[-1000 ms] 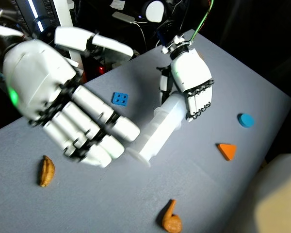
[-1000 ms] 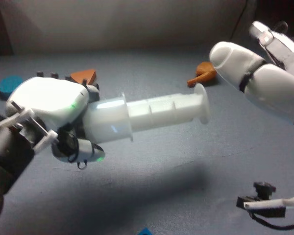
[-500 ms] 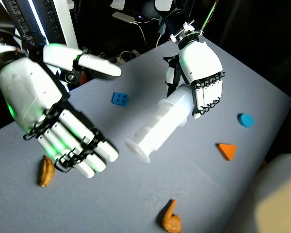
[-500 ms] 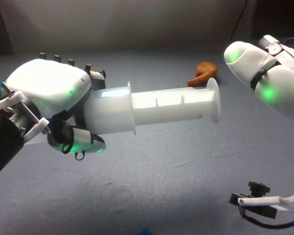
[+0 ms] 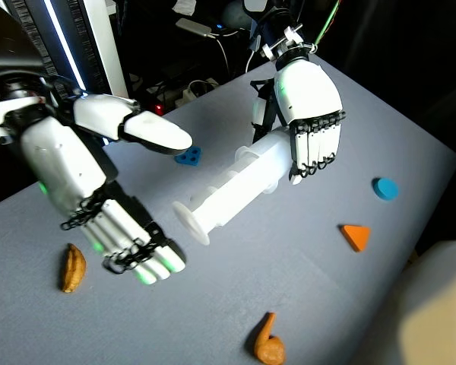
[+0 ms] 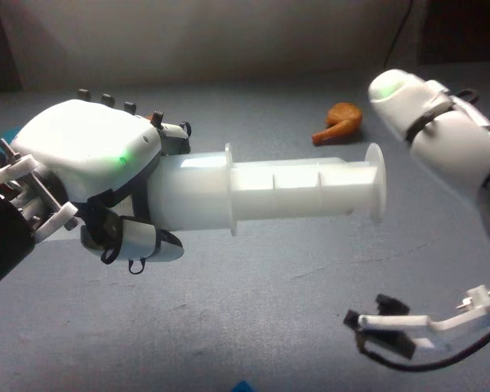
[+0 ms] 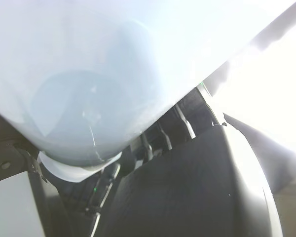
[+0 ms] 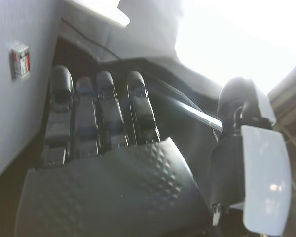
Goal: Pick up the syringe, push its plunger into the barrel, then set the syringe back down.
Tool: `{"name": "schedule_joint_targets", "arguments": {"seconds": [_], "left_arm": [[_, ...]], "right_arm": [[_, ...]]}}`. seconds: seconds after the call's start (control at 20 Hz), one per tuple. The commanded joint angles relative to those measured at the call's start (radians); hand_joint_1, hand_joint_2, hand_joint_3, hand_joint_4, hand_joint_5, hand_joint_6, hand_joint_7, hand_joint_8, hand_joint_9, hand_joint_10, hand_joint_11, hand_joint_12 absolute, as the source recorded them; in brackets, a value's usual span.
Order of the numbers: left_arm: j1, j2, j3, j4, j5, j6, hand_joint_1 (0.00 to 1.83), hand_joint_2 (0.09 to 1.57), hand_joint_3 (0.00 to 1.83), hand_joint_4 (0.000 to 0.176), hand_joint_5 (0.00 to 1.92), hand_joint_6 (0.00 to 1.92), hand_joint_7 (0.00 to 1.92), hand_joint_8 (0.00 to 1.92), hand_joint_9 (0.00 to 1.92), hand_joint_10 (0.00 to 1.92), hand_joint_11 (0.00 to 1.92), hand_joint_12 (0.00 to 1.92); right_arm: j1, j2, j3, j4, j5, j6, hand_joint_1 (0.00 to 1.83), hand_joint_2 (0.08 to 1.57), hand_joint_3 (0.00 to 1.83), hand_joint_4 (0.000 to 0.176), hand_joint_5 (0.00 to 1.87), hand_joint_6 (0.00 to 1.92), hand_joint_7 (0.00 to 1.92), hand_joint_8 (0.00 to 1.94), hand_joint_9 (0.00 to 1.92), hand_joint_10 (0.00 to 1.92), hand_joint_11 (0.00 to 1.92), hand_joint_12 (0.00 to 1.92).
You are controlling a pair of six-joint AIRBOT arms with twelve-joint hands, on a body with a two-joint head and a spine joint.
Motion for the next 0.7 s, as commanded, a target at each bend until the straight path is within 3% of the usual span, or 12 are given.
{"name": "schedule_joint_targets", "arguments": {"seconds": [0.0,0.05,0.1,0.2,0.25,0.35,0.4,0.65], "left_arm": [[-0.004,0.008,0.003,0.070,0.098,-0.005,1.36,1.17,0.00,0.000,0.88,0.90,0.80,1.26,0.86,1.40,0.91,1.09],[-0.001,0.008,0.003,0.082,0.093,-0.005,1.46,1.15,0.00,0.000,0.89,0.83,0.80,1.22,0.84,1.33,0.86,1.44],[0.004,0.008,0.003,0.084,0.088,-0.005,1.48,1.14,0.00,0.000,0.90,0.81,0.80,1.21,0.84,1.32,0.84,1.51],[0.005,0.008,0.005,0.084,0.089,-0.007,1.49,1.15,0.00,0.000,0.85,0.87,0.79,1.23,0.83,1.32,0.84,1.54],[0.003,0.008,0.006,0.087,0.092,-0.007,1.39,1.17,0.00,0.000,0.84,0.95,0.79,1.27,0.85,1.40,0.84,1.26],[0.001,0.008,0.007,0.088,0.093,-0.007,1.36,1.17,0.00,0.000,0.84,0.96,0.80,1.27,0.86,1.41,0.87,1.11],[0.001,0.008,0.007,0.088,0.095,-0.007,1.46,1.16,0.00,0.000,0.85,0.89,0.79,1.24,0.84,1.33,0.83,1.46],[-0.001,0.007,0.008,0.088,0.096,-0.007,1.49,1.15,0.00,0.000,0.87,0.86,0.78,1.23,0.84,1.32,0.81,1.56]], "right_arm": [[0.002,-0.007,0.002,-0.098,0.044,0.004,0.09,1.00,0.00,0.110,0.07,0.00,0.06,0.00,0.03,0.00,0.00,0.59],[-0.001,-0.016,0.002,-0.098,0.044,0.003,0.09,1.00,0.00,0.110,0.07,0.00,0.06,0.00,0.03,0.00,0.00,0.60],[-0.004,-0.023,-0.001,-0.097,0.044,0.003,0.09,1.00,0.00,0.110,0.08,0.00,0.06,0.00,0.03,0.00,0.00,0.60],[-0.007,-0.027,-0.008,-0.085,0.048,0.006,0.08,1.00,0.00,0.109,0.08,0.00,0.06,0.00,0.03,0.00,0.00,0.57],[-0.006,-0.028,-0.016,-0.064,0.053,0.007,0.08,1.00,0.00,0.109,0.08,0.00,0.06,0.00,0.03,0.00,0.00,0.56],[-0.007,-0.028,-0.029,-0.051,0.064,0.015,0.08,1.00,0.00,0.109,0.08,0.00,0.06,0.00,0.03,0.00,0.00,0.56],[-0.005,-0.027,-0.036,-0.029,0.077,0.020,0.07,1.00,0.00,0.109,0.08,0.00,0.06,0.00,0.03,0.00,0.00,0.56],[0.000,0.015,-0.100,0.011,0.109,0.023,0.07,1.01,0.00,0.108,0.08,0.00,0.06,0.00,0.03,0.00,0.00,0.55]]}}
